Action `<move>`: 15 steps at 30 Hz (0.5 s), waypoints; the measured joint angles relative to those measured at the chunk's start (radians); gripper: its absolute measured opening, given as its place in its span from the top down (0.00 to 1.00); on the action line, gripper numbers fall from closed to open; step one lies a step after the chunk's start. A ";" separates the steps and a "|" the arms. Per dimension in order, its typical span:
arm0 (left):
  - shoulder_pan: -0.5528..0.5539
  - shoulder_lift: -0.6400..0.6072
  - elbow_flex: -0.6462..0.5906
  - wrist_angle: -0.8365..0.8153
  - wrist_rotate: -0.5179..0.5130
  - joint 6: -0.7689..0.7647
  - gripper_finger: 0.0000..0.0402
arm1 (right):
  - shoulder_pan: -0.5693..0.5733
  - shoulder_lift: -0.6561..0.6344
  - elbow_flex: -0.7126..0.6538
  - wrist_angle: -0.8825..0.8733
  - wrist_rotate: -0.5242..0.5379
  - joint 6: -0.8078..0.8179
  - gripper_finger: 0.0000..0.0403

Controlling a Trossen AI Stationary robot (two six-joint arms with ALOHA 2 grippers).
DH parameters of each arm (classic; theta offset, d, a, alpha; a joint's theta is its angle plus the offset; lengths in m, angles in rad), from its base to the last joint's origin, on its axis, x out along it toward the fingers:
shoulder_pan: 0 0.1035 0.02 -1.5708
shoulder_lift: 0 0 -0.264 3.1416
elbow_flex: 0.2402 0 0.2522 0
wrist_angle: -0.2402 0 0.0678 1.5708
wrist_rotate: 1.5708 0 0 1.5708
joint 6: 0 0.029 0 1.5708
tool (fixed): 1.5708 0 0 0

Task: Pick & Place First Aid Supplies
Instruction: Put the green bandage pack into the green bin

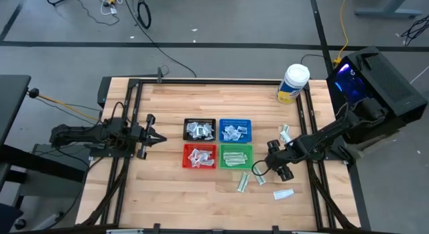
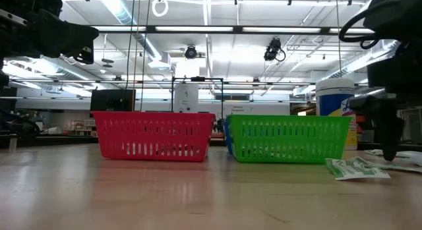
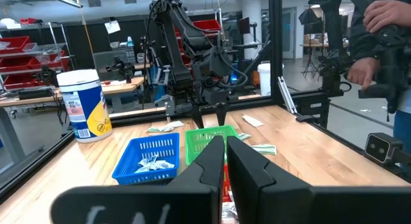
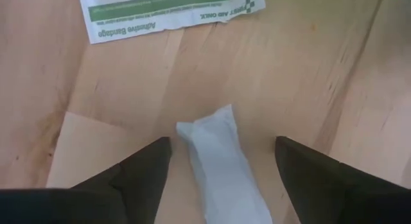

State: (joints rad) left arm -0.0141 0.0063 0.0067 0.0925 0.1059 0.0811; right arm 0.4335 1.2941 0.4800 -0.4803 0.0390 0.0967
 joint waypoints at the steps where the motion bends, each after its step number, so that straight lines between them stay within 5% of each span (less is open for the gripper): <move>1: 0.000 0.000 0.000 0.000 0.000 0.000 0.94 | 0.000 0.000 -0.001 0.003 -0.005 0.000 0.30; 15: 0.000 0.000 0.000 0.000 0.000 0.000 0.94 | 0.000 0.002 -0.003 0.023 -0.032 0.000 0.63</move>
State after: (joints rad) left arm -0.0140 0.0063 0.0070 0.0925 0.1059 0.0811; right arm 0.4339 1.2961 0.4774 -0.4577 0.0074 0.0971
